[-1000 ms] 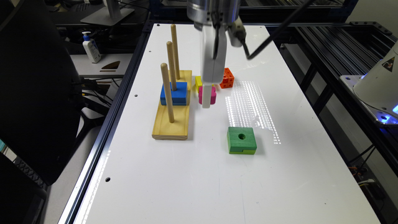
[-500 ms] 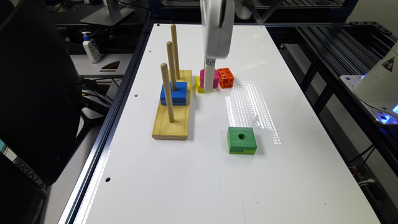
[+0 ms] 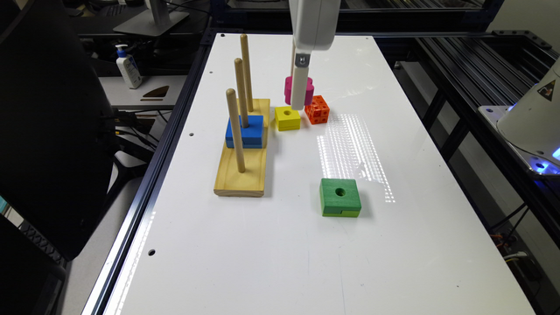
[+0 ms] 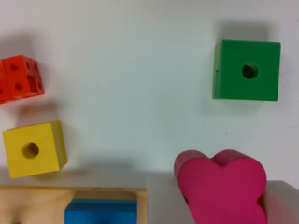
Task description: Pick up pink flower.
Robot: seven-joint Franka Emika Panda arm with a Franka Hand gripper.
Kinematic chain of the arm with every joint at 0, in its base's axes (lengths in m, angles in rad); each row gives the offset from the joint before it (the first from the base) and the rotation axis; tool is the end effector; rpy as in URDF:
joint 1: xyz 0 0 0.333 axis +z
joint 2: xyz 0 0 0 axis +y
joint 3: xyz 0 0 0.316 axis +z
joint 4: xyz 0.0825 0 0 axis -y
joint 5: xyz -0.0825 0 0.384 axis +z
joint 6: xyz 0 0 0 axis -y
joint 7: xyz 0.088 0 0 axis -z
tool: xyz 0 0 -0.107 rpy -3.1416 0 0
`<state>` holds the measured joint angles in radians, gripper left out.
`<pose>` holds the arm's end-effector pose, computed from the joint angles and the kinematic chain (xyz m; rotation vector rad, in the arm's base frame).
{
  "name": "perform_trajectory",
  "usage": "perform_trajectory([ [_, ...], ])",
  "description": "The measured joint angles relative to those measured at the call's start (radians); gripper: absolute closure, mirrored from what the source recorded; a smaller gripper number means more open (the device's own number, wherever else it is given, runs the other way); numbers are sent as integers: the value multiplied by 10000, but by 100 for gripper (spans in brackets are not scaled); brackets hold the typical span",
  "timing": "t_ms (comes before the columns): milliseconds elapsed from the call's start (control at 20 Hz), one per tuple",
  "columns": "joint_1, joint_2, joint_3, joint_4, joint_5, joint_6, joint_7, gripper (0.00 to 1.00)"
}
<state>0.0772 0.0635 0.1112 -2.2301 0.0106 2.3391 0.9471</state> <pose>0.5282 0.1006 0.3483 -2.8790 1.1604 -0.0477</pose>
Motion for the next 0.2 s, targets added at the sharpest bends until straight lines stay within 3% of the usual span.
perform_trajectory([
  [200,0,-67,2,0,0,-69,0,100],
])
